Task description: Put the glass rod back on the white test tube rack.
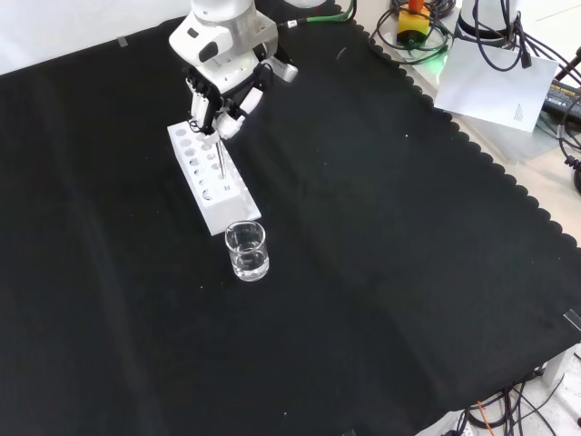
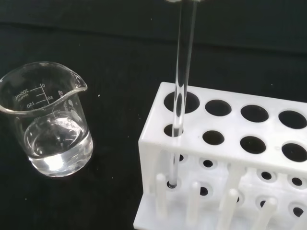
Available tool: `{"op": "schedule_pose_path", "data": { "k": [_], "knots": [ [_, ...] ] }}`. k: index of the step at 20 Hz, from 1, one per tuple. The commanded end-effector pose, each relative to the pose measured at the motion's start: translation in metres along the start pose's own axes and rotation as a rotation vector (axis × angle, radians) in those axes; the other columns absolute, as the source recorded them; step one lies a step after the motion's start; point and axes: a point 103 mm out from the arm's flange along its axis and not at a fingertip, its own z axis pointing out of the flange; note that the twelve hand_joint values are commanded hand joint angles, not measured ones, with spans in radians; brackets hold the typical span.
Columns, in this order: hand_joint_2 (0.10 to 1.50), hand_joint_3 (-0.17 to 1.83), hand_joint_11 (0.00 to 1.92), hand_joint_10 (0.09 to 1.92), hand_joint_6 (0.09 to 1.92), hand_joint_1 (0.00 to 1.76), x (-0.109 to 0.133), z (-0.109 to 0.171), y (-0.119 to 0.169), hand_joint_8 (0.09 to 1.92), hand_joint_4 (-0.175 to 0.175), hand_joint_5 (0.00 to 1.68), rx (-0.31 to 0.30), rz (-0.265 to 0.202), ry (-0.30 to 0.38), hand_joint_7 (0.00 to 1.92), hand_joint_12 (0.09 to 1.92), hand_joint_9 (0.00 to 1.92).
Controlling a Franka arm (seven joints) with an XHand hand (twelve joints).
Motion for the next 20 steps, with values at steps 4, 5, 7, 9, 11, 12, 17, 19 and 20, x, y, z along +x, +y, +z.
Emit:
{"op": "schedule_pose_path", "data": {
  "k": [4, 5, 7, 9, 11, 12, 17, 19, 20],
  "knots": [
    [0.94, -0.17, 1.88, 0.89, 0.95, 1.45, 0.000, -0.003, 0.000, 0.60, -0.175, 0.65, 0.077, -0.022, -0.050, 1.12, 0.98, 1.74],
    [0.91, -0.17, 1.90, 0.90, 0.92, 1.48, -0.001, -0.003, 0.000, 0.67, -0.175, 0.49, 0.093, -0.022, -0.052, 0.97, 1.01, 1.75],
    [0.87, -0.17, 1.92, 0.91, 0.79, 1.50, -0.001, -0.002, 0.000, 0.78, -0.175, 0.29, 0.109, -0.023, -0.055, 0.74, 1.03, 1.75],
    [0.86, -0.17, 1.92, 0.92, 0.66, 1.51, -0.001, -0.002, 0.000, 0.84, -0.175, 0.22, 0.118, -0.021, -0.057, 0.60, 1.01, 1.75],
    [0.86, -0.17, 1.92, 0.93, 0.58, 1.52, -0.001, -0.003, 0.000, 0.86, -0.175, 0.20, 0.118, -0.021, -0.054, 0.55, 1.00, 1.75],
    [0.86, -0.17, 1.92, 0.94, 0.55, 1.53, -0.001, -0.003, 0.000, 0.86, -0.175, 0.20, 0.122, -0.019, -0.052, 0.54, 1.00, 1.75],
    [0.86, -0.17, 1.92, 0.96, 0.50, 1.54, -0.007, -0.006, -0.003, 0.86, -0.175, 0.21, 0.111, -0.003, -0.053, 0.52, 1.00, 1.74],
    [0.86, -0.17, 1.92, 0.96, 0.49, 1.54, -0.010, -0.008, -0.004, 0.86, -0.175, 0.22, 0.101, 0.006, -0.043, 0.52, 1.00, 1.74],
    [0.86, -0.17, 1.91, 0.96, 0.49, 1.54, -0.012, -0.010, -0.005, 0.86, -0.175, 0.22, 0.093, 0.009, -0.038, 0.52, 1.00, 1.74]
  ]
}}
